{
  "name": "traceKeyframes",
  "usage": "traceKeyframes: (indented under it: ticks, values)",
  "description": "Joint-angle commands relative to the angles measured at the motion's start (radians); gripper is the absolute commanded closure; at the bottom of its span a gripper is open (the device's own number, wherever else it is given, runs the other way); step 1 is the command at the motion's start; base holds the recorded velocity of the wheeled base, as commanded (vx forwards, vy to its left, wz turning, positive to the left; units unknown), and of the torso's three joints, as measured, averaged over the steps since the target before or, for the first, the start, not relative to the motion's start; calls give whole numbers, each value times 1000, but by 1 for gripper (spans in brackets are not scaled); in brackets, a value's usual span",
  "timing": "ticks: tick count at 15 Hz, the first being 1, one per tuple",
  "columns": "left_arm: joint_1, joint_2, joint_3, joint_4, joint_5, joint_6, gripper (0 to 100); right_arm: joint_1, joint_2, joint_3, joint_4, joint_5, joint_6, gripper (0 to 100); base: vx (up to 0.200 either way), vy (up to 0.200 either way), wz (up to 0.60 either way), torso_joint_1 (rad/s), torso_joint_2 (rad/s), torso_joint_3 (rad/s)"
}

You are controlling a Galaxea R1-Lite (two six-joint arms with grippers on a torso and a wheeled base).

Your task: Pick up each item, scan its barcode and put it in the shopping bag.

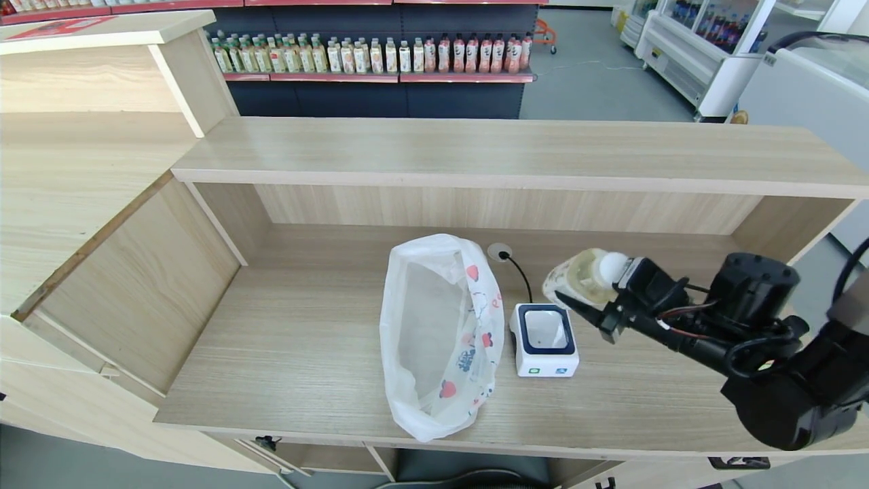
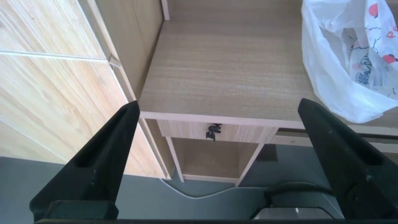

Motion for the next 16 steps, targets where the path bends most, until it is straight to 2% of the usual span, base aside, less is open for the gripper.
traceKeyframes:
  ticks: [1, 2, 3, 5, 6, 7, 10, 16]
  values:
    - [0, 0, 0, 0, 0, 0, 0, 6, -314, 52, 247, -243, 272, 100, 0, 0, 0, 0, 0, 0]
    - [0, 0, 0, 0, 0, 0, 0, 10, -369, 60, 342, -280, 347, 100, 0, 0, 0, 0, 0, 0]
    - [0, 0, 0, 0, 0, 0, 0, 43, -450, 51, 524, -338, 492, 100, 0, 0, 0, 0, 0, 0]
    - [0, 0, 0, 0, 0, 0, 0, 101, -495, 0, 669, -389, 648, 100, 0, 0, 0, 0, 0, 0]
    - [0, 0, 2, 0, 0, 0, 0, 142, -507, -75, 773, -406, 745, 100, 0, 0, 0, 0, 0, 0]
    - [0, 0, 0, 0, 0, 0, 0, 162, -502, -121, 816, -404, 769, 100, 0, 0, 0, 0, 0, 0]
    - [0, 0, 0, 0, 0, 0, 0, 201, -464, -184, 846, -403, 774, 100, 0, 0, 0, 0, 0, 0]
    - [0, 0, 0, 0, 0, -3, 0, 254, -389, -192, 839, -404, 772, 100, 0, 0, 0, 0, 0, 0]
